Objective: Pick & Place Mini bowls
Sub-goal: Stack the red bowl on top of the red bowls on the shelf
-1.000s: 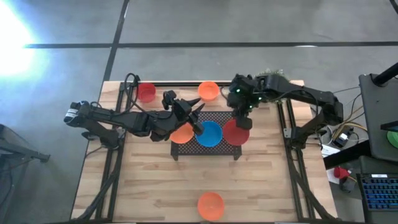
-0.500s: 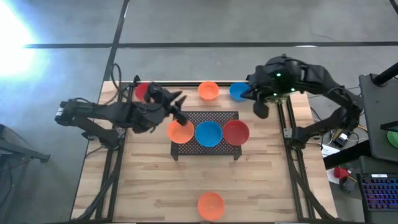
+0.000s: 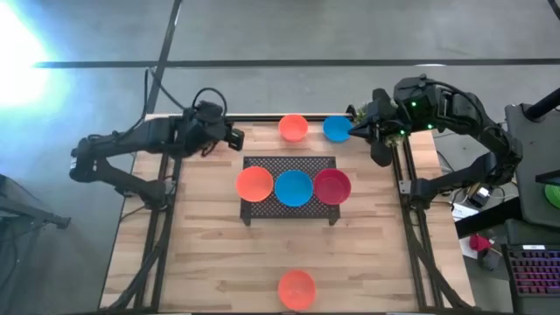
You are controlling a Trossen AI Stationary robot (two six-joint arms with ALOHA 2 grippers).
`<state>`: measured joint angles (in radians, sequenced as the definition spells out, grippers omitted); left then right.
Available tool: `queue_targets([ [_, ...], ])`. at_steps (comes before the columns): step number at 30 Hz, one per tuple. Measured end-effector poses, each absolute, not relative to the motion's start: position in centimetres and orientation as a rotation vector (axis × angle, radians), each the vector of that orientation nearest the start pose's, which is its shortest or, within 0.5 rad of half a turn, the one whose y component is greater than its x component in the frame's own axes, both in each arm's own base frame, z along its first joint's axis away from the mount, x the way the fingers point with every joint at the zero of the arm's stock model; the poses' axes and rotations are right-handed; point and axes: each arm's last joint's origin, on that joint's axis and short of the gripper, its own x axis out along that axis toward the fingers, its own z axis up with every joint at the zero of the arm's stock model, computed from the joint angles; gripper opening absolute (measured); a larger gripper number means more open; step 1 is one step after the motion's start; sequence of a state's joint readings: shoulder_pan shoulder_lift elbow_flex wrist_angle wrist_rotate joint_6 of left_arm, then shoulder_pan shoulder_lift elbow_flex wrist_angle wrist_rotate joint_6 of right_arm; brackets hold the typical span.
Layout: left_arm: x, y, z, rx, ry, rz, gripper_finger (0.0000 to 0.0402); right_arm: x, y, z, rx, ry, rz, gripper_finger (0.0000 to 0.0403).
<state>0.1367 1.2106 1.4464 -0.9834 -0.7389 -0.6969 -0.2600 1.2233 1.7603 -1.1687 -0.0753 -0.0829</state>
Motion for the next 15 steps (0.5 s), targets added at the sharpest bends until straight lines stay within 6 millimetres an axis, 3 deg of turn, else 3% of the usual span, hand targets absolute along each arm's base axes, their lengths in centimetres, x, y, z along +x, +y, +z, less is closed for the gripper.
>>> queue_targets([
  [15,18.2,11.3,37.3,-0.622,0.68,1.219,0.01,18.3,-4.7,47.1,0.031,0.635,-0.153,0.0008],
])
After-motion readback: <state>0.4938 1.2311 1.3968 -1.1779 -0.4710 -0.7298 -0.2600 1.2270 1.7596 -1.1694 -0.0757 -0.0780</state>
